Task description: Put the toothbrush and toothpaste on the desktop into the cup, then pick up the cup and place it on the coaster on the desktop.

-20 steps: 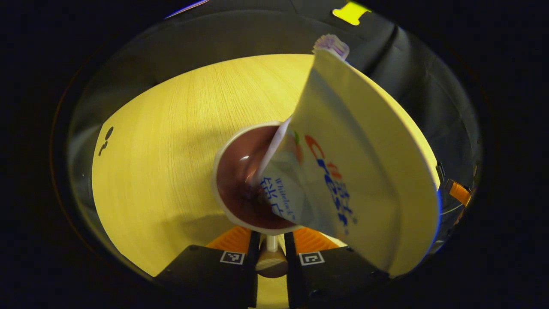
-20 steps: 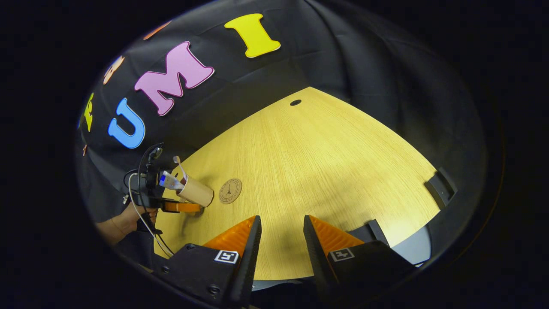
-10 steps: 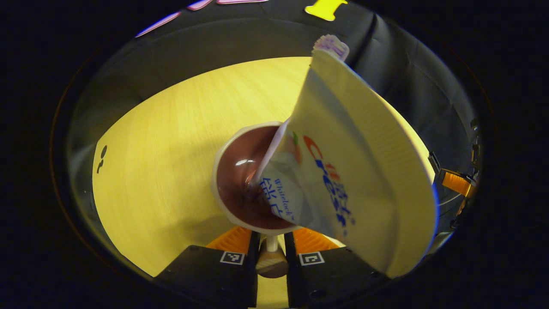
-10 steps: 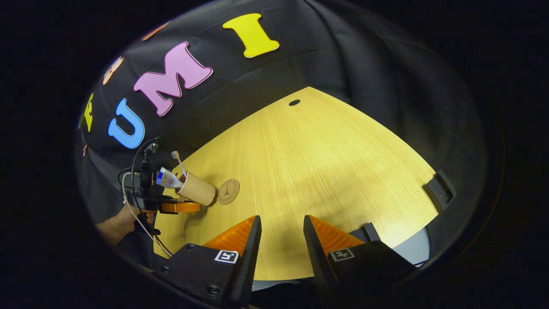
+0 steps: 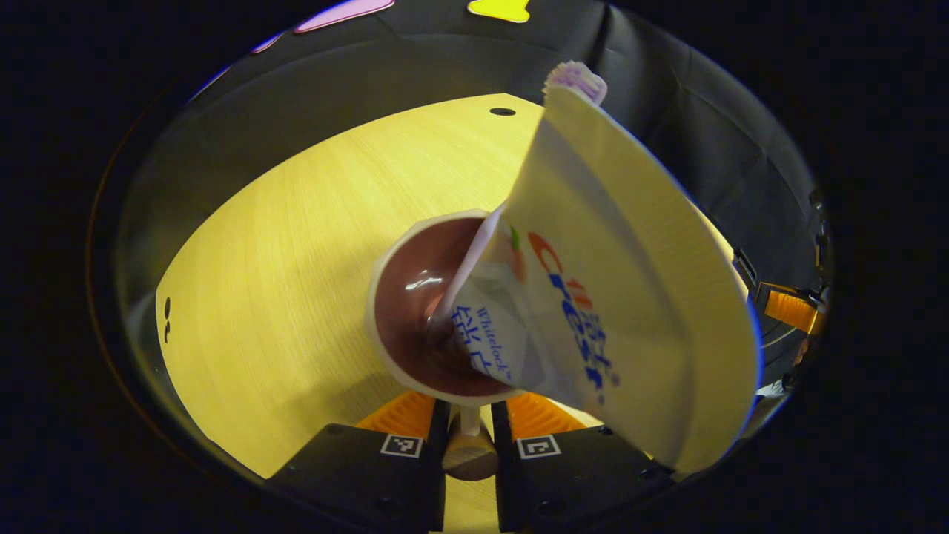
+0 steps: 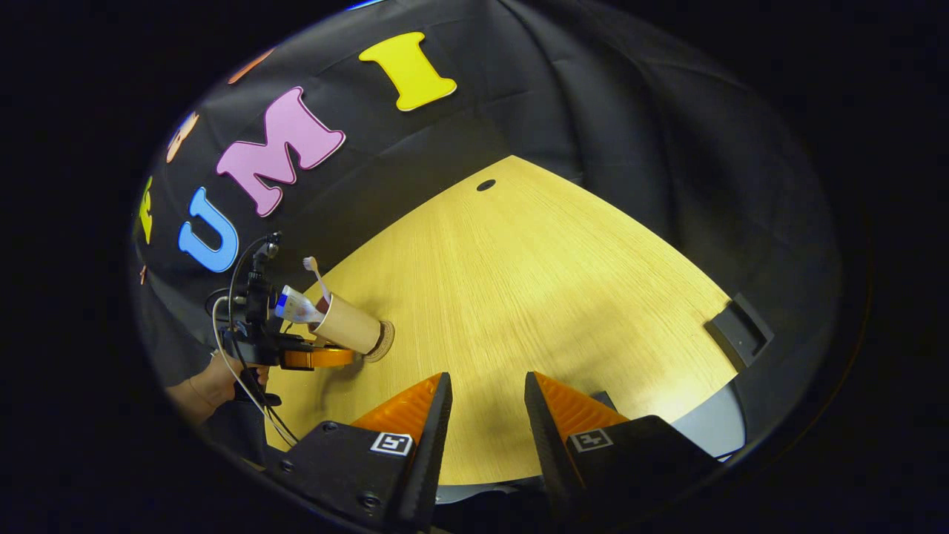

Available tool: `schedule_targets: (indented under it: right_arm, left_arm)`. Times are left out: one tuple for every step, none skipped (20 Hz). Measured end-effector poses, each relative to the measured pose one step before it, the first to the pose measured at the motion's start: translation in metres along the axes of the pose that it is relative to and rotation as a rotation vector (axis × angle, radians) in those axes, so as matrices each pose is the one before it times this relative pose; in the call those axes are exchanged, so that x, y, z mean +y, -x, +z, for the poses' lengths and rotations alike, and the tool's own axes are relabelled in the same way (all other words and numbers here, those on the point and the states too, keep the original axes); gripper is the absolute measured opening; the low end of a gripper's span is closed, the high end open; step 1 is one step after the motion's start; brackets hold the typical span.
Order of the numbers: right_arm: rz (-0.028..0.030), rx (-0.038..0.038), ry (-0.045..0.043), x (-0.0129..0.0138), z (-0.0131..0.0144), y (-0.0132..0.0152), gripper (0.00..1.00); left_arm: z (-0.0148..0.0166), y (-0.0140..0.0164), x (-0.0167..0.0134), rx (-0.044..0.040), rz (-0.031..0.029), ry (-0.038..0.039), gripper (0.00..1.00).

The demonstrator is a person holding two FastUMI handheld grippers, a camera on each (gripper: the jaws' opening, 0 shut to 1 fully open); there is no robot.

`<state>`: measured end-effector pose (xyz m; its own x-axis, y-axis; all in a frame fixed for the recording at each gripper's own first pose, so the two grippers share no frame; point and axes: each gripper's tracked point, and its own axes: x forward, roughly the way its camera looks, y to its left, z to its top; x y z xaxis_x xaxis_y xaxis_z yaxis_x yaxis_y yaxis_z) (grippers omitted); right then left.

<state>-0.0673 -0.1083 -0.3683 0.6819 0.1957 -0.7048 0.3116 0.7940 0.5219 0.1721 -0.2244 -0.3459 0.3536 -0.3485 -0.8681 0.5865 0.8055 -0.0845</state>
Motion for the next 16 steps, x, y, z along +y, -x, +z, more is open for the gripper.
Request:
schedule_targets:
  right_arm:
    - [-0.00167, -0.00008, -0.00314, -0.00178, 0.00059, -0.00065, 0.62]
    - [-0.0016, 0.00071, -0.00186, -0.0016, 0.00109, 0.00013, 0.62]
    - [-0.00002, 0.00086, -0.00165, -0.00085, -0.00129, -0.00069, 0.62]
    - [-0.00025, 0.00344, -0.0005, -0.00073, -0.00018, -0.0013, 0.62]
    - [0.00056, 0.00372, 0.00096, -0.00124, -0.00129, -0.00029, 0.62]
    - [0.00102, 0.00415, 0.00101, -0.00005, -0.00032, -0.00047, 0.62]
    - [0.0013, 0.00496, 0.00075, -0.0007, -0.00169, 0.0, 0.62]
    - [-0.00031, 0.00401, 0.00045, -0.00068, -0.00111, -0.00122, 0.62]
    - [-0.0006, 0.0012, -0.0001, 0.00013, 0.00083, -0.0008, 0.62]
    - [0.00095, 0.00217, -0.00212, -0.00012, 0.00061, -0.00142, 0.62]
    - [0.0022, 0.00244, -0.00267, -0.00002, 0.00068, -0.00035, 0.62]
    - [0.00186, 0.00383, -0.00091, 0.00058, -0.00091, -0.00126, 0.62]
    - [0.00201, 0.00395, 0.00164, 0.00074, -0.00188, -0.0009, 0.61]
    - [0.00177, 0.00295, 0.00319, 0.00091, 0.00054, -0.00039, 0.62]
    - [0.00266, 0.00134, 0.00262, 0.00169, -0.00032, -0.00114, 0.62]
    - [0.00206, 0.0009, 0.00209, 0.00145, 0.00049, -0.00027, 0.62]
  left_arm:
    - [0.00077, -0.00177, -0.00103, 0.00311, -0.00203, -0.00406, 0.36]
    - [0.00064, -0.00145, -0.00046, 0.00281, -0.00077, -0.00277, 0.36]
    - [0.00032, -0.00146, -0.00012, 0.00144, 0.00052, -0.00278, 0.31]
    - [0.00009, -0.00028, 0.00014, 0.00319, 0.00146, -0.00054, 0.36]
    - [0.0003, -0.00062, -0.00041, 0.00077, 0.00224, -0.00035, 0.36]
    - [-0.00037, -0.00093, -0.00036, 0.00343, 0.00296, -0.00203, 0.36]
    - [-0.00058, -0.0014, -0.00075, 0.00694, 0.00518, -0.00192, 0.36]
    - [0.00075, -0.00074, -0.00107, -0.00119, 0.00088, -0.00073, 0.36]
    - [-0.00158, -0.00379, -0.00212, 0.00252, 0.00078, 0.00083, 0.32]
    - [0.00064, 0.00155, 0.00042, -0.00154, -0.00108, -0.00042, 0.32]
    - [-0.00214, 0.00191, 0.0027, 0.00378, 0.00172, -0.00215, 0.33]
    - [-0.00306, 0.00017, 0.00161, 0.00451, 0.00814, -0.00118, 0.38]
    - [-0.00115, 0.00035, 0.00026, 0.00612, 0.00023, 0.00228, 0.37]
    - [0.00002, -0.00048, 0.00032, 0.00129, 0.00381, 0.00318, 0.41]
    - [0.0006, -0.00015, -0.00019, -0.00448, -0.00005, 0.00019, 0.54]
    - [0.00006, 0.00127, -0.00092, -0.00487, 0.00053, -0.00369, 0.68]
